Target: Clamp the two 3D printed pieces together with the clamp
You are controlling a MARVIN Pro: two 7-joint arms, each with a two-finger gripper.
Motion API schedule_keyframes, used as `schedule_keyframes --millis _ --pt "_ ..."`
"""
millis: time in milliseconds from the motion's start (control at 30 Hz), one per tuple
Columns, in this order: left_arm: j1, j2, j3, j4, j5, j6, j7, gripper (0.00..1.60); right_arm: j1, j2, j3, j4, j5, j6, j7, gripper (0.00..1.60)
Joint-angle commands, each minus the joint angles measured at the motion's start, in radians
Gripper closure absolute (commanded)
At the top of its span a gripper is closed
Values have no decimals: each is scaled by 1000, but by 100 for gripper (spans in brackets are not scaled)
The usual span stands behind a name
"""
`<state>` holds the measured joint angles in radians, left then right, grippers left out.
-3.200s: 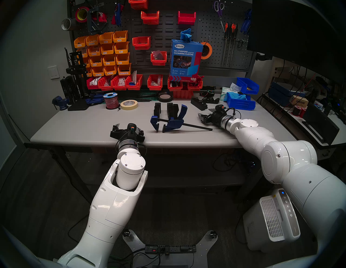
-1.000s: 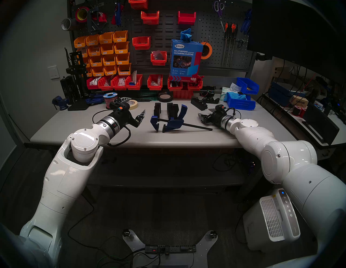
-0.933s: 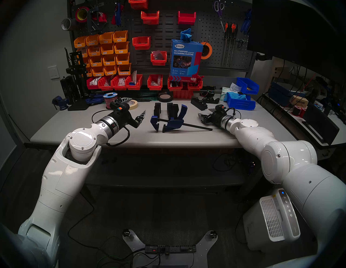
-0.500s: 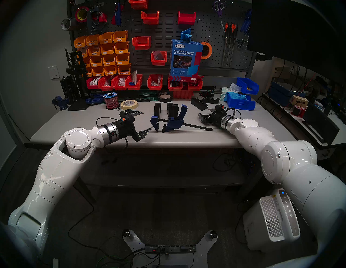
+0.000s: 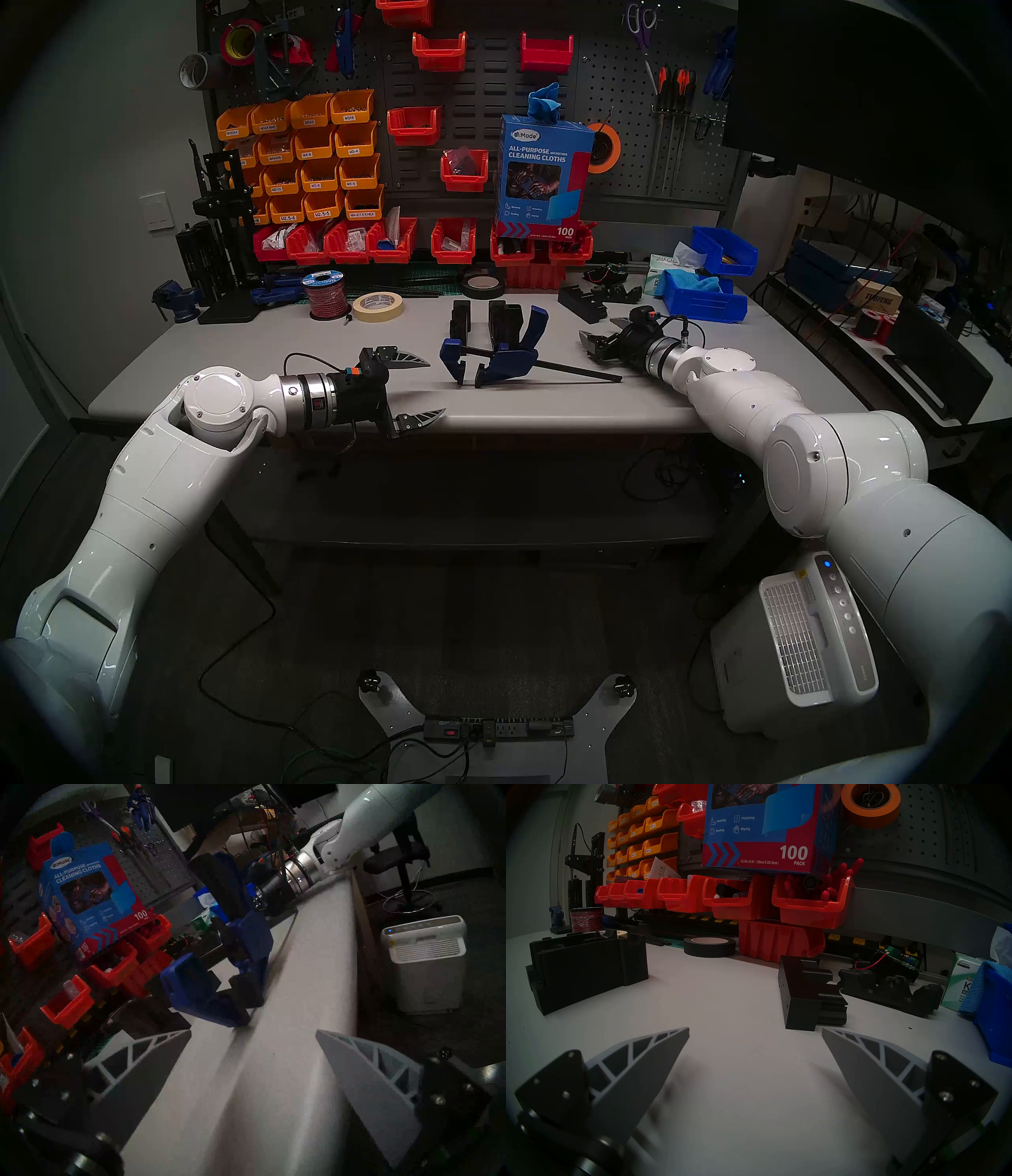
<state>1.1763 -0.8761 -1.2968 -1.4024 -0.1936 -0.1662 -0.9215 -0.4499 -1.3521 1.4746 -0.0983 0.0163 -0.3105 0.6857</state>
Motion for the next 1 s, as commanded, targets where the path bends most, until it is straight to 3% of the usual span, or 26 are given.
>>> schedule_keyframes --millis 0,200,233,267,567,967 --pt "-116 -73 -17 56 -4 34 -24 0 0 0 -1 -2 -1 0 1 0" --pt "-147 -114 -23 114 33 84 -67 0 0 0 -1 -2 -1 1 1 0" --pt "-190 -113 6 153 31 79 -91 0 0 0 -1 -2 -1 1 1 0" --pt "-155 -126 -30 129 41 87 -89 0 0 0 -1 -2 -1 1 1 0" --pt "-268 -162 -2 270 44 65 -196 0 0 0 -1 -2 -1 1 1 0" --pt "-364 -201 -10 414 23 37 -294 0 0 0 -2 -2 0 1 1 0"
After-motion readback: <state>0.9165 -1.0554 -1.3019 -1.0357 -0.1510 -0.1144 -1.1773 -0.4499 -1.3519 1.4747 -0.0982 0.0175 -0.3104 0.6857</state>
